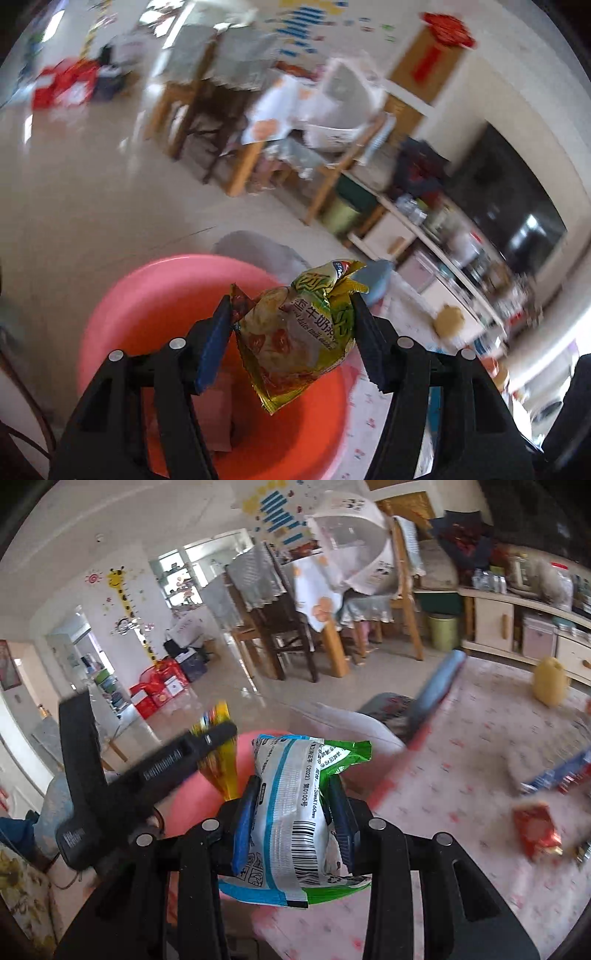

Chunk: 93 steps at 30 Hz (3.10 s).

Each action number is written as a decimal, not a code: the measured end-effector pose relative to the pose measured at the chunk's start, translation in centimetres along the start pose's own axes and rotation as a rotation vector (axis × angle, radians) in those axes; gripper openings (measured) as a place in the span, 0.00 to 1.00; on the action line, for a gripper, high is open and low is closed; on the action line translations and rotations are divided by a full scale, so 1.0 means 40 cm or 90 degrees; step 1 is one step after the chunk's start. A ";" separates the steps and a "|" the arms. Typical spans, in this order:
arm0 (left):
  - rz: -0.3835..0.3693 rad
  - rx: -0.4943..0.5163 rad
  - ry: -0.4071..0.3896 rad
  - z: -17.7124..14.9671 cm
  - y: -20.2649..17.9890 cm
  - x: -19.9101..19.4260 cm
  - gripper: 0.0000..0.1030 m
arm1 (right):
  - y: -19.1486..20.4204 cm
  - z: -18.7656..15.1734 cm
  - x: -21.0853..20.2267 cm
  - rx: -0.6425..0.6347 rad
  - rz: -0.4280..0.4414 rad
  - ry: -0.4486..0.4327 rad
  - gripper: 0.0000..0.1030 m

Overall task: Collect trash
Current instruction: 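Drop the yellow bag into the pink bucket with the left tool while the right tool drops the green-white bag, then move both tools back over the table toward the red packet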

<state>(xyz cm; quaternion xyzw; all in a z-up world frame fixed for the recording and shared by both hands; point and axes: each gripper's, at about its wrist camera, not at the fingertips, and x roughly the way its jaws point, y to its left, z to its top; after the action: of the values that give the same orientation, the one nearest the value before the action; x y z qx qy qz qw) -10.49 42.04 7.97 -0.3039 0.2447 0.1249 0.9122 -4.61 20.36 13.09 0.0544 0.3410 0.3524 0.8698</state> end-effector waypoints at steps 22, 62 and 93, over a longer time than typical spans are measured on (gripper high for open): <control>-0.008 0.088 -0.097 -0.023 -0.074 -0.023 0.90 | -0.118 -0.151 -0.092 -0.041 -0.210 -0.016 0.87; -0.071 0.440 0.053 -0.378 -0.487 -0.038 0.90 | -0.392 -0.367 -0.425 0.039 -0.334 -0.035 0.95; -0.051 0.401 0.201 -0.509 -0.643 0.162 0.90 | -0.747 -0.303 -0.530 0.243 -0.326 -0.026 0.95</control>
<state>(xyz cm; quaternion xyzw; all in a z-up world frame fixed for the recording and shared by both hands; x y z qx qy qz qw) -2.85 9.84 3.11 -0.0324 0.3969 -0.0409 0.9164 -6.06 -17.47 5.64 0.1362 0.3860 0.0502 0.9110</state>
